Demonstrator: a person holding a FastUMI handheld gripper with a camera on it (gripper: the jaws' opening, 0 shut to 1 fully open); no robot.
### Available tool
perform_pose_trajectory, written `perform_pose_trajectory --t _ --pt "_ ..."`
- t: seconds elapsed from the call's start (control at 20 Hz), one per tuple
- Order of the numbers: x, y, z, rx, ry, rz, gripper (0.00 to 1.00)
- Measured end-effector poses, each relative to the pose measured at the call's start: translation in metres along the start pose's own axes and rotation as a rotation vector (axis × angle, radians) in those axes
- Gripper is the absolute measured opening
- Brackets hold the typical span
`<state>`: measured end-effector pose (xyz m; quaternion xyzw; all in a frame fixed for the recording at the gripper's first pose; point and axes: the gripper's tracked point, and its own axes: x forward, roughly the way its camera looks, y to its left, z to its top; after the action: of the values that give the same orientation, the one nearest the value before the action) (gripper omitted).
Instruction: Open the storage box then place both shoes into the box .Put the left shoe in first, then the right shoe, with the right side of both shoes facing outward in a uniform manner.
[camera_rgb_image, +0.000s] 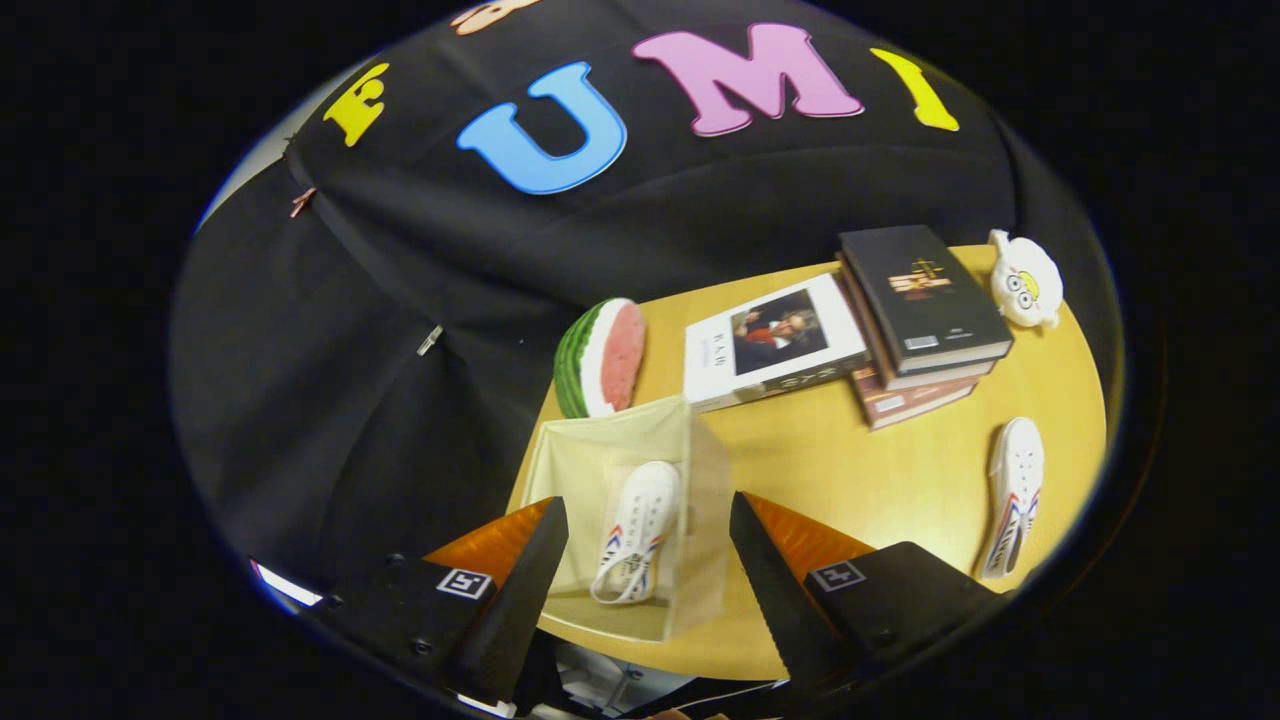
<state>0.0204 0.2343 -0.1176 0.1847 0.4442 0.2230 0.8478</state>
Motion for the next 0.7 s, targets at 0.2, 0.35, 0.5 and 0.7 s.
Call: perform_pose_trajectory --t 0.2,0.35,0.5,0.7 --pt "-0.034 -0.092 0.017 0.026 -0.022 -0.072 0.99" --pt "-0.055 -0.156 0.03 0.02 -0.033 -0.129 0.99" --pt "-0.069 -0.209 0.035 0.014 -0.035 -0.175 0.99" --pt "-0.074 -0.264 0.027 0.037 -0.003 -0.21 0.99"
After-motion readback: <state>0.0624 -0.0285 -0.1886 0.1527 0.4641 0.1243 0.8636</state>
